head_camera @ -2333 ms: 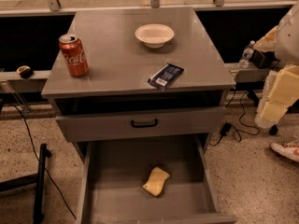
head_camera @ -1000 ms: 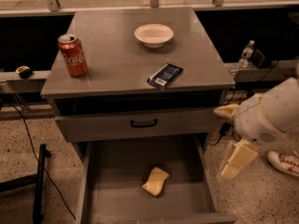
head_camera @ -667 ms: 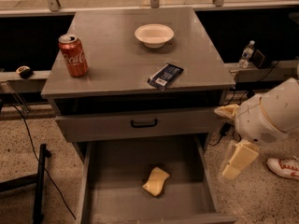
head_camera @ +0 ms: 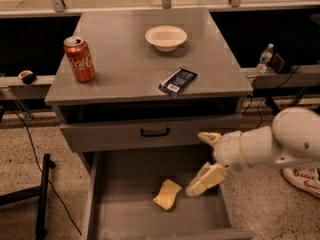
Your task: Pick sponge from middle drawer and place on counter
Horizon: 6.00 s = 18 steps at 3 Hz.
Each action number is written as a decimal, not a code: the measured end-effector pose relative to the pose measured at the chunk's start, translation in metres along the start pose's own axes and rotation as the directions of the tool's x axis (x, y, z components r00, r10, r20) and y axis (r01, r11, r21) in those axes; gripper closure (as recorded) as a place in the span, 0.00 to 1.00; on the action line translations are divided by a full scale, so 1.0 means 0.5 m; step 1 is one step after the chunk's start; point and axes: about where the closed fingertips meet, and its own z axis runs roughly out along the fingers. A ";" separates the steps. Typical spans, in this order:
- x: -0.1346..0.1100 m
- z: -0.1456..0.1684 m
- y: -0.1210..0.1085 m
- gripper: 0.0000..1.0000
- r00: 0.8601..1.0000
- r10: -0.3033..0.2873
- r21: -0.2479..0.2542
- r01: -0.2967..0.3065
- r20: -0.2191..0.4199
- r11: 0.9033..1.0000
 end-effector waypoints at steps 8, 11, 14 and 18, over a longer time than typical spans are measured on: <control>0.377 0.421 -0.177 0.00 0.986 0.007 0.231 -0.046 0.167 0.972; 0.390 0.538 -0.055 0.00 0.997 0.028 0.026 -0.030 0.071 0.999; 0.411 0.594 -0.067 0.62 0.983 0.138 0.037 -0.143 0.120 0.989; 0.267 0.286 -0.162 1.00 0.852 0.003 0.067 -0.044 0.523 0.997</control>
Offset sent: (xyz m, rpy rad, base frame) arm 0.0607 -0.0484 -0.0805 0.4415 -0.4072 -0.0351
